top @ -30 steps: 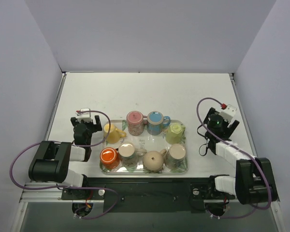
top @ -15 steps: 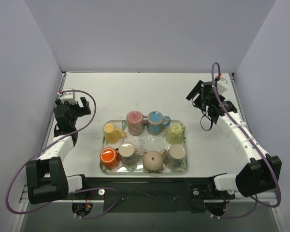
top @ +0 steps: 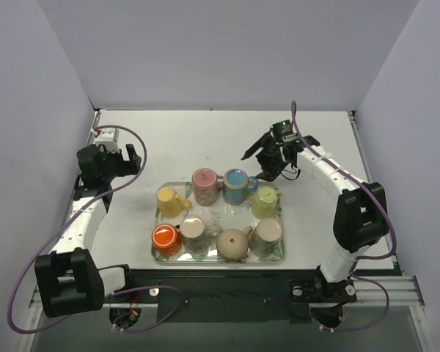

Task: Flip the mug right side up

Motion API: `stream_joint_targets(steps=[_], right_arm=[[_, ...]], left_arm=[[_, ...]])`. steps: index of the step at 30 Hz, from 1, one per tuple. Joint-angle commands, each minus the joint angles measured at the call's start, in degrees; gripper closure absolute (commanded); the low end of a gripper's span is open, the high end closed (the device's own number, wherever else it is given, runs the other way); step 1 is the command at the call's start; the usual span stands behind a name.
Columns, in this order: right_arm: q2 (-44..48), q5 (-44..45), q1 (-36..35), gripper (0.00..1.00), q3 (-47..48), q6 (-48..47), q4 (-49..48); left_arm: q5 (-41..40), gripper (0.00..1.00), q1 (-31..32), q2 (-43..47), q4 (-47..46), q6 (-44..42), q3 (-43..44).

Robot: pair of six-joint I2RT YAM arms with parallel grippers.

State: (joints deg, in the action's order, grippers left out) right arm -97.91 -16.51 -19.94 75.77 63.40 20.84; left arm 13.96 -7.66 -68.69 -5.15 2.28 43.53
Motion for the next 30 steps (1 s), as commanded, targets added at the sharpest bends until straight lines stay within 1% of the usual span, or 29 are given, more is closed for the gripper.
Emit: stream_joint_targets(steps=[1, 3, 5, 9, 11, 13, 16, 21, 26, 30], right_arm=[[2.19, -3.96, -0.97, 0.29, -0.44, 6.03, 2.62], [2.2, -4.58, -1.15, 0.29, 0.08, 5.86, 4.29], [2.28, -2.83, -1.24, 0.29, 0.96, 4.99, 7.36], [0.53, -5.19, -1.5, 0.3, 1.31, 4.55, 9.12], [0.35, -3.89, -1.68, 0.3, 2.1, 3.58, 10.44], [0.18, -2.13, -1.24, 0.3, 2.45, 3.14, 10.62], [-2.63, -2.56, -0.89, 0.31, 4.03, 3.05, 11.33], [-4.83, -0.54, -0.97, 0.33, 5.79, 2.79, 11.77], [-7.29, 0.25, -0.97, 0.38, 7.02, 2.7, 11.68], [-8.79, 0.69, -0.97, 0.46, 7.82, 2.7, 11.33]], left_arm=[[0.55, 0.03, -0.25, 1.45, 1.19, -0.88, 0.15], [0.55, 0.03, -0.25, 1.54, 1.11, -0.79, 0.07], [0.81, 0.03, -0.25, 1.62, 1.19, -0.88, 0.07], [0.99, 0.03, -0.25, 1.71, 1.37, -0.88, 0.07], [0.99, 0.04, -0.25, 1.71, 1.63, -0.88, 0.15], [0.99, 0.03, -0.25, 1.63, 1.46, -1.05, 0.15], [0.99, 0.04, -0.25, 1.71, 1.1, -0.88, 0.07], [0.81, 0.04, -0.25, 1.89, 1.63, -1.14, -0.11], [0.9, 0.04, -0.25, 1.71, 1.1, -1.14, -0.2], [0.9, 0.04, -0.25, 1.71, 1.02, -1.23, -0.29]])
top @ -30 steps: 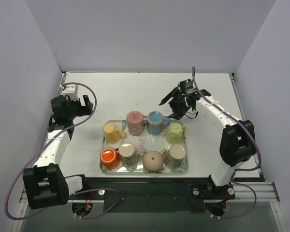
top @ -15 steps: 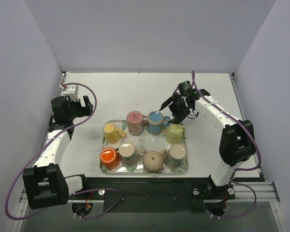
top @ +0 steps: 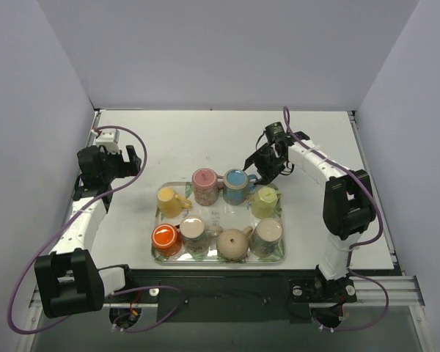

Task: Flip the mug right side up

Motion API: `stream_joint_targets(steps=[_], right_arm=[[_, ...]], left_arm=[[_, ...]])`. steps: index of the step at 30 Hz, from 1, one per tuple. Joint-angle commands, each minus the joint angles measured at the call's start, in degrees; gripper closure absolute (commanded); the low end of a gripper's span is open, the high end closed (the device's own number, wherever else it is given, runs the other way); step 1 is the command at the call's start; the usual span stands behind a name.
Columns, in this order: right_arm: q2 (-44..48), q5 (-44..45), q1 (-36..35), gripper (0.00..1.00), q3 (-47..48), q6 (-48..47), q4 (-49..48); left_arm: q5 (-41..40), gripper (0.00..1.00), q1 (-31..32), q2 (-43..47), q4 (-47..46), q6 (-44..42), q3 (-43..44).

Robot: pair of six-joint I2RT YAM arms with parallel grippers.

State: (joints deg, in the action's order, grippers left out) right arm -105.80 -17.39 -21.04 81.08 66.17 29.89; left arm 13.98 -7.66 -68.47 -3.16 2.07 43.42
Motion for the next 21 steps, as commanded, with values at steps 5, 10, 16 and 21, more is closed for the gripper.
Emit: stream_joint_targets(steps=[5, 10, 16, 21], right_arm=[[-2.74, 0.95, -0.06, 0.54, 3.03, 0.1, 1.14], [-3.54, 0.6, -0.76, 0.58, 2.77, 0.71, -0.18], [-4.59, 1.04, -0.76, 0.76, 3.64, -0.25, -0.97], [-3.28, 1.3, -0.93, 1.0, 4.61, -0.87, -1.76]], left_arm=[[0.88, 0.04, -0.25, 1.32, -1.06, -1.1, -0.18], [0.79, 0.04, -0.34, 1.14, -1.32, -1.19, -0.26], [0.79, 0.04, -0.25, 1.23, -1.41, -1.36, -0.35], [1.22, 0.04, -0.25, 0.88, -1.59, -1.36, -0.09]])
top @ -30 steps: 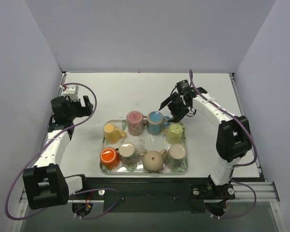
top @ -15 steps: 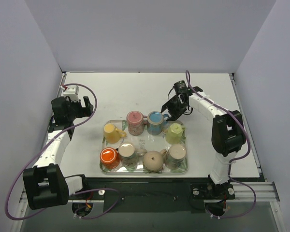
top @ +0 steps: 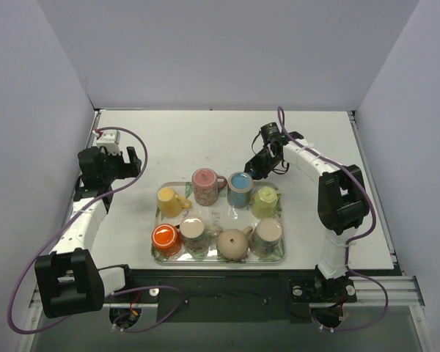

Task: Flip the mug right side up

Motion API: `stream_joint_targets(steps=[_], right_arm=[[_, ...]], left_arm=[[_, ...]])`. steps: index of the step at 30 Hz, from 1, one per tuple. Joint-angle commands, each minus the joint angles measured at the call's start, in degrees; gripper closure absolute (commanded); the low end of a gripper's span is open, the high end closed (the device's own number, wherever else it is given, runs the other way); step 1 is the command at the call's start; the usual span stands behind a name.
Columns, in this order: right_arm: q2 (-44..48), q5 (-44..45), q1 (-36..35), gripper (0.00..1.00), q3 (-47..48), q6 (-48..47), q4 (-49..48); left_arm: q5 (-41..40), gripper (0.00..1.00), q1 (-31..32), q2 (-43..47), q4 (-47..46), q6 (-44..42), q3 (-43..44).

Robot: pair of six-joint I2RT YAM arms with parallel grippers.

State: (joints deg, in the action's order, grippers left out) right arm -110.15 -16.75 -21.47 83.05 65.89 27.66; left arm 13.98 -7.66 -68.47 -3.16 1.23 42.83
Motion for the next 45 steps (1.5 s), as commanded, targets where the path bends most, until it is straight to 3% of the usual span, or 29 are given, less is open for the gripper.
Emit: stream_joint_targets(steps=[1, 5, 9, 13, 20, 26, 28, 33, 40, 45], right_arm=[[1.51, 0.67, -0.5, 1.0, 2.73, -0.67, 0.47], [4.23, -0.73, -0.5, 1.0, 1.51, -1.46, -4.62], [8.79, -1.88, -2.34, 1.0, 1.51, -8.04, -11.47], [14.77, -2.67, -4.28, 1.0, -5.16, -14.64, -23.15], [19.96, -4.95, -4.1, 1.0, -14.39, -19.21, -31.16], [26.81, -5.57, -4.28, 1.0, -21.7, -24.66, -42.86], [28.92, -4.87, -4.54, 1.0, -22.22, -29.04, -42.87], [32.01, -5.13, -4.72, 1.0, -25.29, -33.98, -45.84], [37.89, -8.02, -4.98, 1.0, -26.44, -36.71, -48.83], [42.37, -9.08, -6.21, 1.0, -26.36, -39.25, -48.14]], left_arm=[[1.23, 0.04, -0.34, 0.79, -1.59, -0.62, 0.5], [1.67, 0.04, -0.25, 0.88, -1.15, -0.97, 1.29], [4.12, 0.04, -0.25, 0.62, 1.74, -3.77, 3.49], [8.77, 0.04, -0.25, 0.53, 6.4, -5.28, 5.95], [14.06, 0.08, 1.33, 1.05, 11.32, -6.33, 8.23], [16.69, 0.08, 5.11, 0.79, 16.5, -8.61, 11.13], [22.12, 0.08, 6.69, 0.09, 19.57, -9.93, 12.89], [25.31, 0.07, 16.6, -2.46, 25.3, -11.43, 18.34], [39.87, 0.07, 21.9, -5.62, 20.58, -1.6, 21.15], [42.98, 0.07, 24.53, -9.4, 12.4, 10.44, 22.82]])
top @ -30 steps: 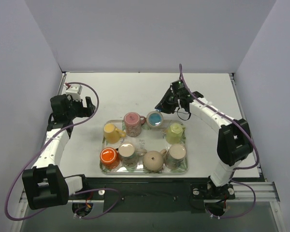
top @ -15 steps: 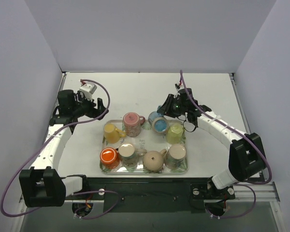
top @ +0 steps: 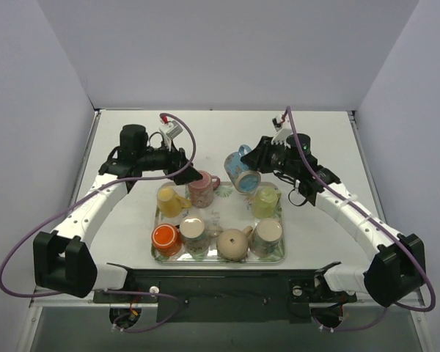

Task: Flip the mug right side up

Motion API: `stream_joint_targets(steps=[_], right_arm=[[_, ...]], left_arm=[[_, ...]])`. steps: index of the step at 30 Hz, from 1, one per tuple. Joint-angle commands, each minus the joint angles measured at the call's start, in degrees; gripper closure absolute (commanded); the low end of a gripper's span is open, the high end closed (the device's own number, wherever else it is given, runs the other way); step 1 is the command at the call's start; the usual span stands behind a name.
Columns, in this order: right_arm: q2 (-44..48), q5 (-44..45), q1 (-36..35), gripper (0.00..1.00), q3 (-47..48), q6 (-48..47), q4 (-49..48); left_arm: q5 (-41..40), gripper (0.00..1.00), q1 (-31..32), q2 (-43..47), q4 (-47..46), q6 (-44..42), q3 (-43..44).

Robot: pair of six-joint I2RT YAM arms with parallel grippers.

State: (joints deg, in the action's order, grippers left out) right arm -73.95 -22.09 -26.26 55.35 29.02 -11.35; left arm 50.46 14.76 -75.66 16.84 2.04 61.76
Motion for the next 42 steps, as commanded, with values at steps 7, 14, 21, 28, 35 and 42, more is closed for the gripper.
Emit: stream_joint_targets(steps=[7, 14, 21, 28, 35, 42], right_arm=[[10.93, -6.39, -5.38, 1.0, 1.07, -6.25, -10.36], [12.61, -8.23, -6.43, 1.0, 1.69, -5.99, -12.37], [12.17, -8.15, -6.43, 1.0, 2.39, -8.27, -12.28], [11.2, -8.85, -6.35, 1.0, 3.1, -8.54, -12.99], [10.15, -7.19, -6.17, 1.0, 2.39, -8.45, -12.03], [10.32, 13.01, -5.91, 0.29, 6.6, -12.76, 4.48]], left_arm=[[8.86, 0.07, 4.92, -8.53, -24.3, 23.78, 5.12], [12.81, 0.07, 5.36, -12.84, -35.81, 33.1, 5.84], [22.4, 0.23, 7.73, -13.73, -57.43, 50.85, -0.4], [22.93, 0.42, 9.32, -12.76, -52.79, 48.23, -1.99], [20.39, 1.0, 8.79, -11.36, -44.47, 44.83, 1.69], [-13.6, 1.0, 7.12, -6.27, 8.89, 4.75, 21.29]])
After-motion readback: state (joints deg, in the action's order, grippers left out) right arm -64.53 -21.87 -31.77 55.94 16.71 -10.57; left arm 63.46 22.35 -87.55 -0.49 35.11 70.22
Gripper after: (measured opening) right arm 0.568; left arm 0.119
